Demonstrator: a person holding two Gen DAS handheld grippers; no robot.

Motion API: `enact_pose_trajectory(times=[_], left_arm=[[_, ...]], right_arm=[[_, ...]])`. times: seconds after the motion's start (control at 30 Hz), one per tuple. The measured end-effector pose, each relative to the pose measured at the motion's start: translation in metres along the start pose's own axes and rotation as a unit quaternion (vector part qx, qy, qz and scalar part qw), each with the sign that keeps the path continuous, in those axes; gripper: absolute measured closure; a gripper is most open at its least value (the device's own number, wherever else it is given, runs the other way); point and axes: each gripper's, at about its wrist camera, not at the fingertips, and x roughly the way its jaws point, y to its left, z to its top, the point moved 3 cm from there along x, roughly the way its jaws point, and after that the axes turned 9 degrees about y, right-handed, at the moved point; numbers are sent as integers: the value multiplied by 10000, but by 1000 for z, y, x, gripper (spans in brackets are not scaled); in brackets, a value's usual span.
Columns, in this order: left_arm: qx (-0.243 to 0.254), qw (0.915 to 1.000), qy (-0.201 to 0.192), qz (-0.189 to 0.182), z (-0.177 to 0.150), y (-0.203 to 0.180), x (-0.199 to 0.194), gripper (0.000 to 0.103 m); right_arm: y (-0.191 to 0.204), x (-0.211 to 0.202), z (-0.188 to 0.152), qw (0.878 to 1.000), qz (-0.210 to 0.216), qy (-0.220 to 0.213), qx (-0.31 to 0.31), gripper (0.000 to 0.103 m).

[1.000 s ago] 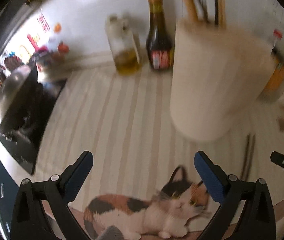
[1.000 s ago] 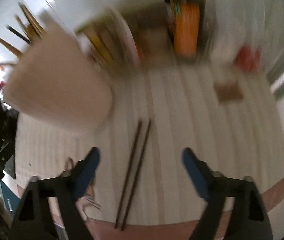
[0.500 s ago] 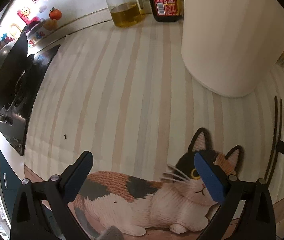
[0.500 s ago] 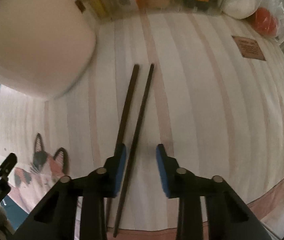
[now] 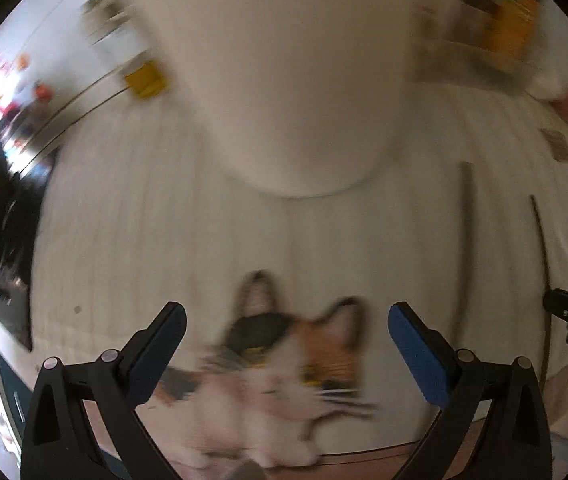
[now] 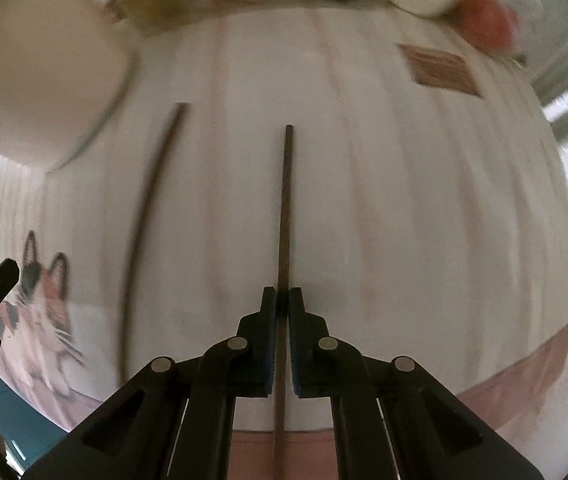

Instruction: Organize utensils

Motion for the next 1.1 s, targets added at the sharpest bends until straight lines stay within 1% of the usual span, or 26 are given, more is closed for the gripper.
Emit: enact_pose_trajectory(times=[0.07,0.17,0.33,0.4,0.47,0.5,0.6,0.63,0.67,0.7,0.73,0.77,0.8,0.87,0.9,1.0,1.1], left_arm=[[282,9996,22,-65,4,-30,-1,0],[643,9978,45,-171,8,-64,0,1],[1009,9943,66,-345,13,-105,1,4],[1101,9933,64,-342,15,-116,2,13],[1182,9923,113,-355,17,-127,3,24],[1200,9921,133,-349,18,-131,4,28],[1243,9913,231,-369,20,-141,9,47],[1239,9910,283,-426,20,-143,11,63],[1214,9909,356,-452,21,-143,13,72],[1206,9915,320,-378,22,-143,13,75],[1207,9917,288,-351,21,-143,13,82],[1171,9923,257,-322,21,-141,13,95],[1108,9927,285,-372,20,-139,13,102],[899,9940,402,-475,15,-129,19,102],[807,9950,398,-433,11,-121,21,102],[423,9972,467,-411,-1,-98,25,102],[-32,9975,586,-396,-14,-67,30,102]], right_arm=[[-17,-2,-3,9999,-13,24,121,97],[-45,-5,-7,9996,-36,39,294,97],[-73,-8,-11,9988,26,45,478,97],[-81,-10,-11,9987,65,42,507,97],[-86,-11,-13,9984,209,33,527,97],[-91,-12,-14,9983,245,33,528,97],[-101,-14,-13,9984,315,43,471,97],[-104,-15,-12,9985,315,45,448,97],[-111,-16,-10,9986,313,48,426,97],[-111,-17,-10,9988,301,54,388,97],[-115,-16,-8,9989,294,58,371,97],[-115,-15,-11,9990,278,60,349,97],[-118,-15,-10,9992,248,64,311,97],[-116,-15,-13,9995,182,61,256,97],[-111,-14,-14,9997,135,56,209,97],[-97,-14,-17,9997,210,81,18,97],[-83,-9,-20,9991,344,134,-189,97]])
